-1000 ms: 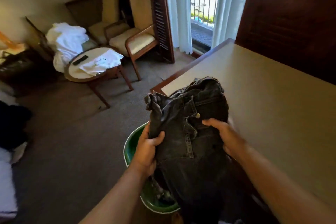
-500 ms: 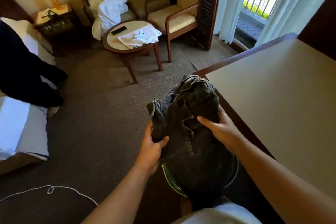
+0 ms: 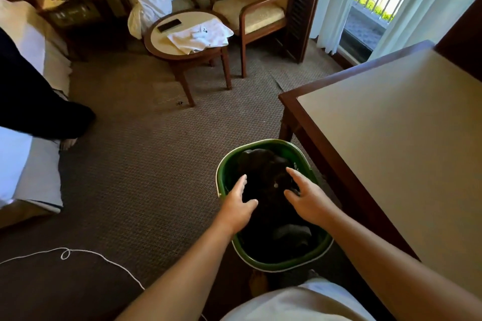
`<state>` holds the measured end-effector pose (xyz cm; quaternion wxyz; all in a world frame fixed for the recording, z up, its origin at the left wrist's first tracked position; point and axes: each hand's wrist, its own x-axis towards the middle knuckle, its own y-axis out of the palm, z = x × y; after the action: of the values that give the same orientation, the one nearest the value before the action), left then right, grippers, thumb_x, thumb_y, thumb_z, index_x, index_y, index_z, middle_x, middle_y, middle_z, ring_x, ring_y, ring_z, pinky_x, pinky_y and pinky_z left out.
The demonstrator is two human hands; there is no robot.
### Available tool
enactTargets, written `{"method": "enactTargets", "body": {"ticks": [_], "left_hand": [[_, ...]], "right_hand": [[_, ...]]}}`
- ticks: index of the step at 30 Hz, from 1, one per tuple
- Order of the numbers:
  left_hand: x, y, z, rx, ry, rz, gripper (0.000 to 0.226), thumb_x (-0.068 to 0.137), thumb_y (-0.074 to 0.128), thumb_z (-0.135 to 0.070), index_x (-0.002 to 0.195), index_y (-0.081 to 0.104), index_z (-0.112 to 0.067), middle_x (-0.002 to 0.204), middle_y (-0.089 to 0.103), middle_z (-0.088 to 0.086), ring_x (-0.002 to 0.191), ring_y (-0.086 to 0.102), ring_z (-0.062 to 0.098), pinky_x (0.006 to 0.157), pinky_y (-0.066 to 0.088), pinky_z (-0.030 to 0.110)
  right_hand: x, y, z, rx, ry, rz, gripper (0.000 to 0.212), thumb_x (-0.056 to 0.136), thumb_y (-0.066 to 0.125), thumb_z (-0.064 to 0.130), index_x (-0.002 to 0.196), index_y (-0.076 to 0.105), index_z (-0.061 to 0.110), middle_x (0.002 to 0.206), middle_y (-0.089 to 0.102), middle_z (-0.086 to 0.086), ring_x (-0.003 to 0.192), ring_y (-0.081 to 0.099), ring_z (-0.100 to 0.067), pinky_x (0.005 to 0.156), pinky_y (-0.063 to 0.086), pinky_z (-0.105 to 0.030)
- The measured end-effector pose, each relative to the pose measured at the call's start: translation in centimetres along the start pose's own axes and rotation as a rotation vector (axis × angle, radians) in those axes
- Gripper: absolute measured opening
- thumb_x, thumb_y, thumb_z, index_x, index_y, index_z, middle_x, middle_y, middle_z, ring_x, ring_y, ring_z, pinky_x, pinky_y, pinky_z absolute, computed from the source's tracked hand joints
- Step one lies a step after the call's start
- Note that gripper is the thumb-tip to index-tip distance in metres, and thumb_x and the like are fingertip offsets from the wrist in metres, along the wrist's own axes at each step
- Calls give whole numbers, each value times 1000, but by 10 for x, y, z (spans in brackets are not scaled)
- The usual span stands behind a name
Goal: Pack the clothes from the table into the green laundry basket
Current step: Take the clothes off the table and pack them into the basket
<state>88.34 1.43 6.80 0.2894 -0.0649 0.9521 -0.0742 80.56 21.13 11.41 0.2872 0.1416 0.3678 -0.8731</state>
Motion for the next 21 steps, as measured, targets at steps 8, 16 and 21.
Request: {"method": "enactTargets", "body": {"ticks": [8,16,21], "left_hand": [[9,14,5,3,-11,-47,78,100,60,-10,164,20,-27,170,24,3,156,23,18,126,26,41],[68,22,5,251,58,-114,79,98,61,-14,165,20,-23,170,22,3,157,21,18,124,20,31],[169,24,36,734,59,-117,106,90,74,-23,165,-1,-24,173,-11,7,159,-8,33,125,14,55]], "right_hand": [[8,16,-6,-149,-35,65,71,101,58,27,160,20,28,164,28,4,150,26,-14,118,30,-31],[94,24,-14,-573,-211,205,81,97,59,37,161,13,20,167,18,0,155,12,-19,124,21,-45],[211,43,-41,-968,-256,284,107,87,71,43,161,-1,15,169,2,-3,156,0,-26,124,14,-52]]}}
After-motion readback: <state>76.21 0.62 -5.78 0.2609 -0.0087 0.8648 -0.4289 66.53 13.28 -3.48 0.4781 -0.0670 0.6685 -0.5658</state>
